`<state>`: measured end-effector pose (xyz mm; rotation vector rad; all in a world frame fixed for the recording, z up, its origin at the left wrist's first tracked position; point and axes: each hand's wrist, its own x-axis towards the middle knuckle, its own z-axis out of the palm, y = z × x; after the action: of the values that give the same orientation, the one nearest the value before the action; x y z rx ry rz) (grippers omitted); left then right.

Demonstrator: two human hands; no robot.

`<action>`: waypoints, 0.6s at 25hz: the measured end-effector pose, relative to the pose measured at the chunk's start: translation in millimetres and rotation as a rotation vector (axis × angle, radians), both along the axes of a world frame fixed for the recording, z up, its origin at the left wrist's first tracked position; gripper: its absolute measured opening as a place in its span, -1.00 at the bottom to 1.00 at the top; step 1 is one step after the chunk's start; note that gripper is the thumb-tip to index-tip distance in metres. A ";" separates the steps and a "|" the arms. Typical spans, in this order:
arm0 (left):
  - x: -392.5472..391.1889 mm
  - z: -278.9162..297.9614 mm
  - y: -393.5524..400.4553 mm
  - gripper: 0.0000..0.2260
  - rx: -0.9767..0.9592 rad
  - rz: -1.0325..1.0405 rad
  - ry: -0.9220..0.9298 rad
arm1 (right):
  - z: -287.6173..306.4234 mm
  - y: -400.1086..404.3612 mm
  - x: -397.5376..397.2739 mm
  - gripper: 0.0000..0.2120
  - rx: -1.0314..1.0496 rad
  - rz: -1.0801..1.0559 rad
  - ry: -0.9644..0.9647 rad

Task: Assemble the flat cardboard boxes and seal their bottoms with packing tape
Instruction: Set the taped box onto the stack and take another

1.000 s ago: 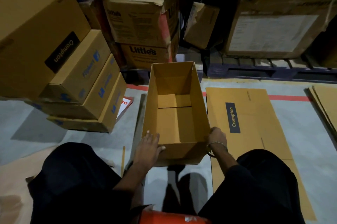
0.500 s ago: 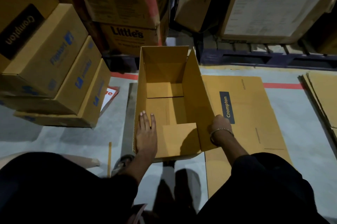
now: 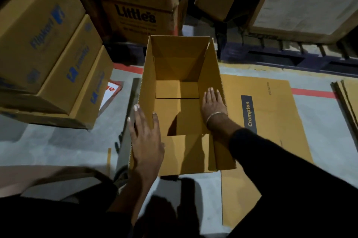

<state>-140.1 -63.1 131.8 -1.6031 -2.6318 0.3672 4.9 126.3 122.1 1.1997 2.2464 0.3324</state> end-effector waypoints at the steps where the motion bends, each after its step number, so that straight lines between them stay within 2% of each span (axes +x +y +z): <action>1: -2.9 3.0 1.4 0.07 -0.017 0.033 0.022 | -3.0 19.4 -8.1 -0.21 0.010 -0.007 0.074; 5: -13.0 1.9 12.5 0.07 -0.096 0.191 0.052 | -11.3 94.0 -43.9 -0.04 -0.086 -0.114 0.467; 7: -17.7 -5.3 18.9 -0.02 -0.089 0.242 -0.021 | -6.5 132.8 -60.4 0.05 -0.075 -0.139 0.598; 9: -14.5 -12.1 22.7 -0.20 -0.053 0.228 -0.104 | 0.8 168.8 -71.3 0.16 -0.078 -0.176 0.700; 11: -7.7 -15.8 22.1 -0.33 -0.052 0.222 -0.146 | 10.6 195.9 -78.7 0.29 -0.130 -0.226 0.730; 13: -11.6 -21.6 20.9 -0.34 -0.036 0.211 -0.164 | 14.1 208.5 -86.4 0.39 -0.162 -0.249 0.710; 15: -23.9 -24.4 20.2 -0.29 -0.035 0.203 -0.167 | 10.3 203.2 -91.4 0.33 -0.118 -0.246 0.689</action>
<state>-164.1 -42.8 107.4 -1.4381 -2.9406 0.2997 -86.5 329.5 132.4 1.6859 2.5733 -0.3646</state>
